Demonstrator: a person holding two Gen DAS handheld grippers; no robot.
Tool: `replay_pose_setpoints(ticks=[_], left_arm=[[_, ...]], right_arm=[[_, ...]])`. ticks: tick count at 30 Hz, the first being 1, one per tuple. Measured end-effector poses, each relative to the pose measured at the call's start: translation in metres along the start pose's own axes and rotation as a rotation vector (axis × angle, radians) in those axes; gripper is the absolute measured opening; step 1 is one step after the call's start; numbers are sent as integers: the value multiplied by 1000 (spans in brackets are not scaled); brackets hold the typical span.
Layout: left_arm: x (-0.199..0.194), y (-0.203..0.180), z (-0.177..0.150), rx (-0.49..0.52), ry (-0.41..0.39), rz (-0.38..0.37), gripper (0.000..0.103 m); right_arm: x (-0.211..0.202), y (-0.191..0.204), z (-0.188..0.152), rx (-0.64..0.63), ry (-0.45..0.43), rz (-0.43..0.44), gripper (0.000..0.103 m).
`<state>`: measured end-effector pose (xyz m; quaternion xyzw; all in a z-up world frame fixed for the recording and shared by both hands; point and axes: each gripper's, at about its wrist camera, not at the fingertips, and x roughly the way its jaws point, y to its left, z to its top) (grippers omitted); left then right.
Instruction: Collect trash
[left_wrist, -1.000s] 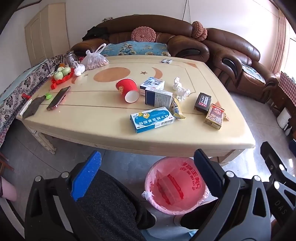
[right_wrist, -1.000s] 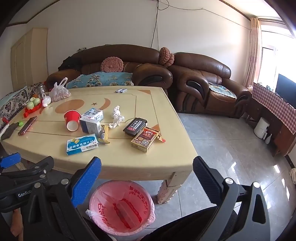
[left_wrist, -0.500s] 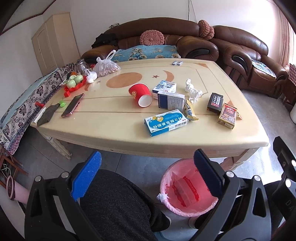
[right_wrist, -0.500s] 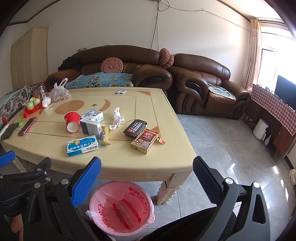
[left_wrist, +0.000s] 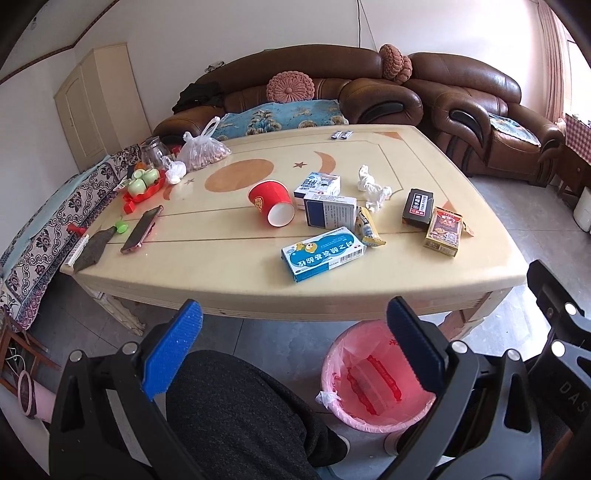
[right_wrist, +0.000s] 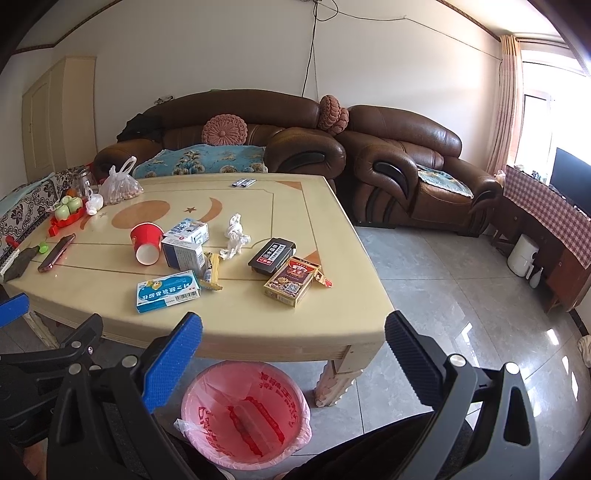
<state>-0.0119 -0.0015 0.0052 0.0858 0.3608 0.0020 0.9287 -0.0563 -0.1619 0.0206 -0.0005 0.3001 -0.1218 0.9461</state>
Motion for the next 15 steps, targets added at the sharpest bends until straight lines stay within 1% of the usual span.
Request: replay_pose_setpoints(ticks=[2, 6, 8, 15], left_arm=[[-3, -1, -1, -4, -11, 8, 98], [-5, 2, 0, -18, -18, -1, 98], [-6, 2, 0, -19, -21, 12, 98], [-4, 7, 0, -35, -6, 9, 98]], right_arm=[[0, 0, 1, 1, -1, -1, 97], [-1, -1, 1, 1, -2, -1, 97], [-1, -2, 2, -1, -1, -1, 97], [-2, -1, 2, -2, -8, -2, 97]])
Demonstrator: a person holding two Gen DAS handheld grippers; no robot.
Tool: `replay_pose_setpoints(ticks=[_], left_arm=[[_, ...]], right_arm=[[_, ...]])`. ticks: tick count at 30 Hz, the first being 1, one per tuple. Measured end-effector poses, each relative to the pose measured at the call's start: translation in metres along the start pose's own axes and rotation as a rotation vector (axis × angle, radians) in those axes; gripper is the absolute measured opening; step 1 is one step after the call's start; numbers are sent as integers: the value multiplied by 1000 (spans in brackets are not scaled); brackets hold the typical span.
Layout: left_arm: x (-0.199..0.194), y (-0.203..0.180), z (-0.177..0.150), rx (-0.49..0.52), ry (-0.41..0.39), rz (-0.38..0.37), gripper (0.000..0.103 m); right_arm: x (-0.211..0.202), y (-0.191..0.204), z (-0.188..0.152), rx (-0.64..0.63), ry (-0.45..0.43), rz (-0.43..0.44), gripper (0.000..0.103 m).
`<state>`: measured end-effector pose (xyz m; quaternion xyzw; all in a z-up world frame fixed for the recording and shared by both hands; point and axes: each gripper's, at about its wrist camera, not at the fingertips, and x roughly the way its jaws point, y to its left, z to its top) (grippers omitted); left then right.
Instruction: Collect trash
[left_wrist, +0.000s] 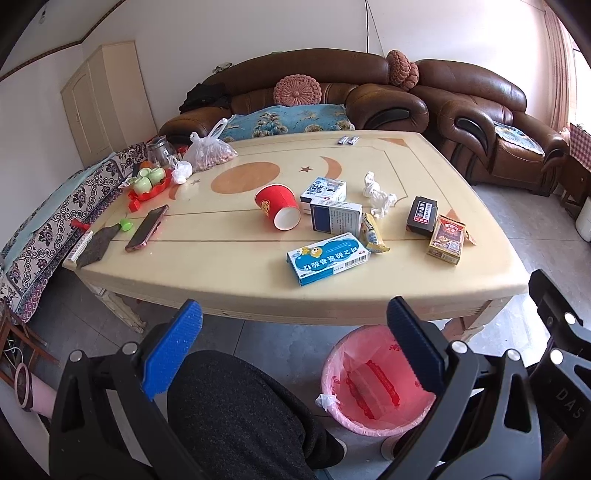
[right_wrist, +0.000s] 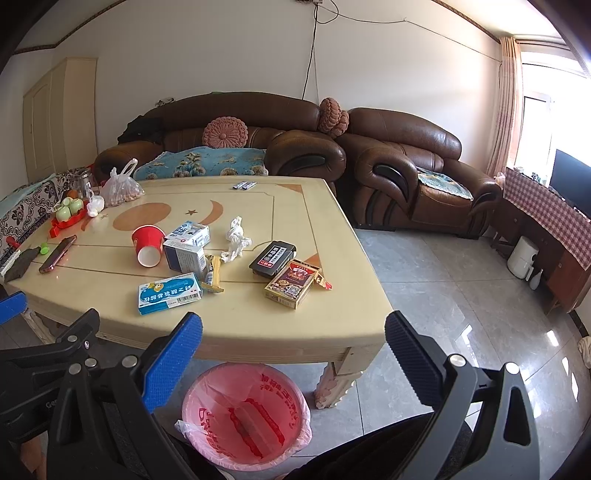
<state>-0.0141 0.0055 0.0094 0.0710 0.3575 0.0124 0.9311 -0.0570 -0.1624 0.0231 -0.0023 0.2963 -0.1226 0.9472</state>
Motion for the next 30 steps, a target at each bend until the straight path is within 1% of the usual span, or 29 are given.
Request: replay_pose_setpoints(ticks=[9, 30], left_arm=[[3, 5, 0, -27, 19, -17, 98], [2, 6, 1, -34, 26, -6, 98]], right_arm=[[-1, 2, -1, -6, -3, -1, 97], [-3, 3, 0, -5, -5, 4, 97]])
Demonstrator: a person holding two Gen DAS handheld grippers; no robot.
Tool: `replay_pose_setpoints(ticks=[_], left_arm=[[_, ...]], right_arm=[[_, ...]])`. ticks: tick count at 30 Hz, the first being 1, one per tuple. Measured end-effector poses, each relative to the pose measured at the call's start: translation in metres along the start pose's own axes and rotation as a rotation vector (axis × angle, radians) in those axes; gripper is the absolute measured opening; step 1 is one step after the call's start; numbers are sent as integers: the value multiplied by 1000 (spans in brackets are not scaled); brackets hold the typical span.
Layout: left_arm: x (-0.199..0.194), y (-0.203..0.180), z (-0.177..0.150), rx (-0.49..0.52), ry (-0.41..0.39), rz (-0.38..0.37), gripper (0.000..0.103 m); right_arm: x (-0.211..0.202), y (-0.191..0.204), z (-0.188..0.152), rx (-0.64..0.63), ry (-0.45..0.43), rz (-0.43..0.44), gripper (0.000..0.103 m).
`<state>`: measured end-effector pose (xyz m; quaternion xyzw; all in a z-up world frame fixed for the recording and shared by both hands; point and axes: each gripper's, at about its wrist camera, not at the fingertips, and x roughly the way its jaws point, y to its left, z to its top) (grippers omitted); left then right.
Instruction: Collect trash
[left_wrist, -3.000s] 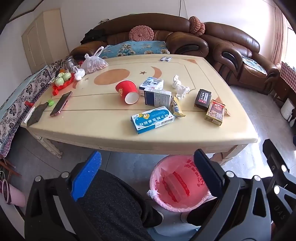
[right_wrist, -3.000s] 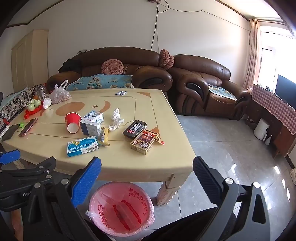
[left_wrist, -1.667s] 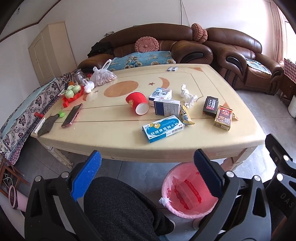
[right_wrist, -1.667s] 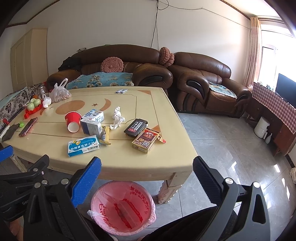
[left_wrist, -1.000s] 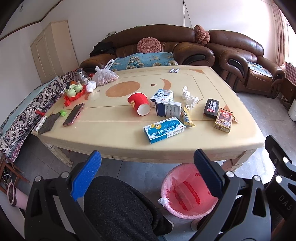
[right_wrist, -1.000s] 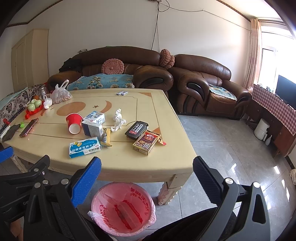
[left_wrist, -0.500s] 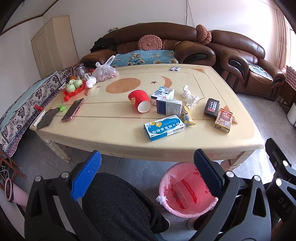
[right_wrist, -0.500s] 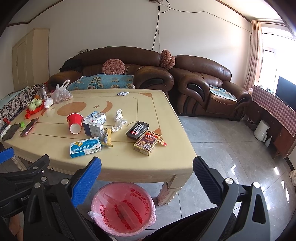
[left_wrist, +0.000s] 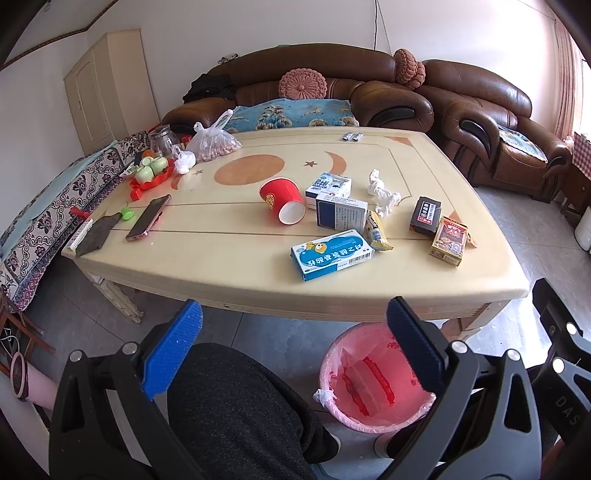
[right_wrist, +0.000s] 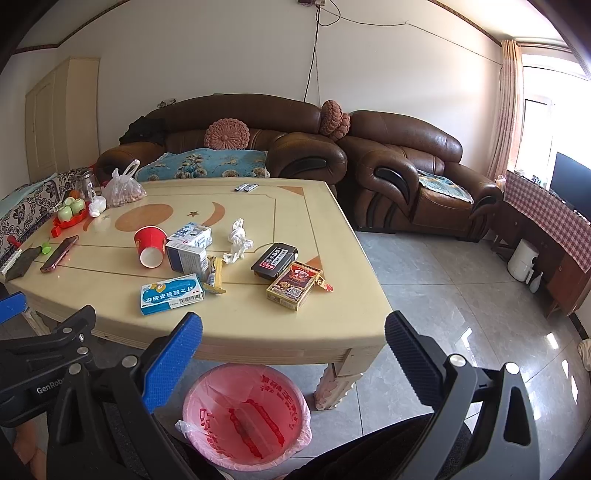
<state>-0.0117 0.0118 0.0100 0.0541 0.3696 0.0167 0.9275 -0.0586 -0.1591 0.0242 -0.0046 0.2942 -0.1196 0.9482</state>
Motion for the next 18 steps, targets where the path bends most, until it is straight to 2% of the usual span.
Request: replay_pose_setpoints(ticks=[8, 12, 18], left_arm=[[10, 12, 5, -18, 29, -7, 98], [23, 29, 18, -51, 37, 18, 98], [47, 50, 42, -102, 74, 13, 98]], right_arm=[[10, -5, 0, 16, 26, 23, 97], [24, -14, 3, 33, 39, -7, 97], [50, -30, 12, 85, 58, -2, 97]])
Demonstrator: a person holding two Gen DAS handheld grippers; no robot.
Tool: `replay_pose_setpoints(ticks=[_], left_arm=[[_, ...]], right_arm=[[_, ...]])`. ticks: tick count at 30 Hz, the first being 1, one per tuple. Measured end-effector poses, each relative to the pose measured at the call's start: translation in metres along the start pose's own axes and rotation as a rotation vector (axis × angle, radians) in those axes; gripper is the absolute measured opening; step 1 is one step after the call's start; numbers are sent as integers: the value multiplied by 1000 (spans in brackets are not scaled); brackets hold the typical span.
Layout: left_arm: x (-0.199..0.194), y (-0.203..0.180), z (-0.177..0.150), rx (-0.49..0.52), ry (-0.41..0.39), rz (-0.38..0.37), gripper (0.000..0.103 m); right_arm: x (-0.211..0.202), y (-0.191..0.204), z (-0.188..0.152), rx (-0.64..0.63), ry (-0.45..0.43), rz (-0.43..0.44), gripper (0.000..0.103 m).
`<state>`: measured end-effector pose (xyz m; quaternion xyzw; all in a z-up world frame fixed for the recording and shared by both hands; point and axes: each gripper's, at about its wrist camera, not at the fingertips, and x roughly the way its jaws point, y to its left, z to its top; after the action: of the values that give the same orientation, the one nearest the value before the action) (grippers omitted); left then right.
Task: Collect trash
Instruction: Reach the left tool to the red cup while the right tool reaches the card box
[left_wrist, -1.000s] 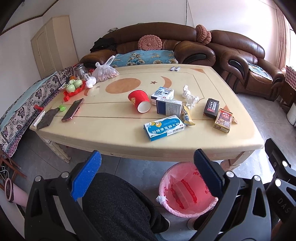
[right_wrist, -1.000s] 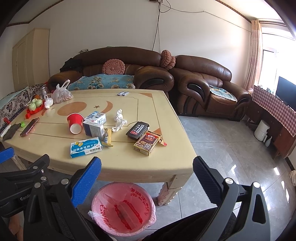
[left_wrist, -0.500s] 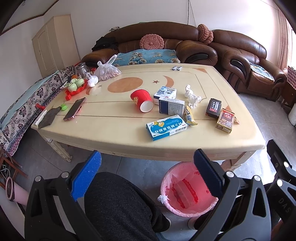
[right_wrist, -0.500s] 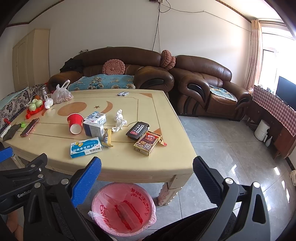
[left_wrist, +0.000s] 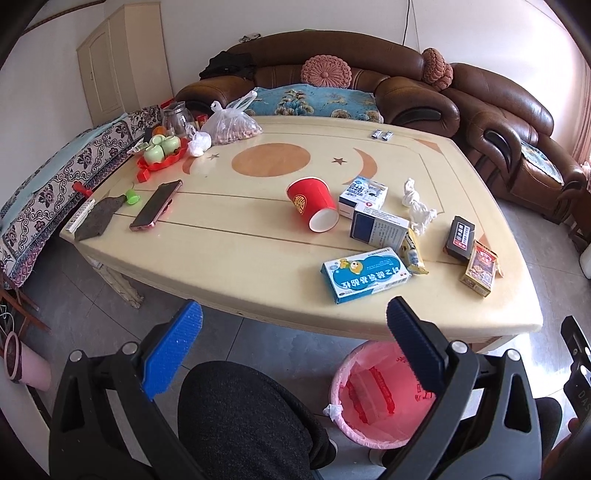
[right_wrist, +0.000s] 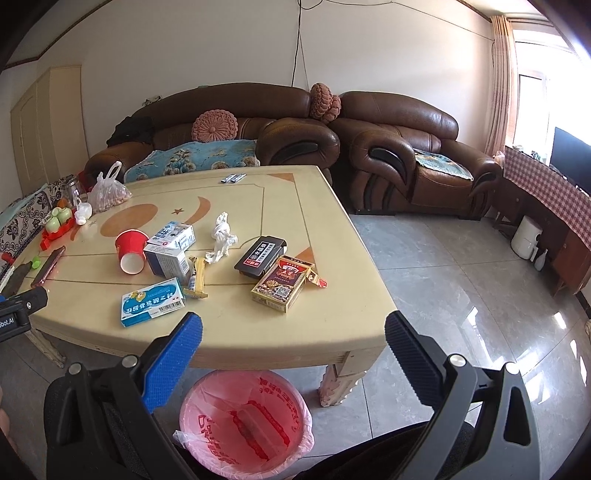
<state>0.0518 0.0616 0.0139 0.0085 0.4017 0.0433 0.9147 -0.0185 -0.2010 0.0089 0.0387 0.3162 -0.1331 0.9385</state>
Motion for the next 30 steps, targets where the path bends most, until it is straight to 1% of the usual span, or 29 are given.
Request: replay_pose_setpoints(ticks=[5, 9, 13, 18, 24, 30], left_arm=[[19, 4, 25, -18, 10, 21, 98], [37, 1, 42, -24, 31, 20, 98], [59, -4, 58, -13, 53, 41, 98], [88, -11, 80, -12, 83, 41, 98], [132, -15, 104, -18, 142, 31, 98], [179, -10, 120, -56, 209, 35, 98]], right_arm=[[25, -7, 12, 15, 22, -13, 97], [48, -4, 19, 15, 46, -16, 97], [71, 1, 25, 12, 70, -15, 97], [102, 6, 31, 20, 106, -13, 97], [139, 15, 34, 15, 160, -13, 97], [175, 19, 25, 39, 224, -7, 97]])
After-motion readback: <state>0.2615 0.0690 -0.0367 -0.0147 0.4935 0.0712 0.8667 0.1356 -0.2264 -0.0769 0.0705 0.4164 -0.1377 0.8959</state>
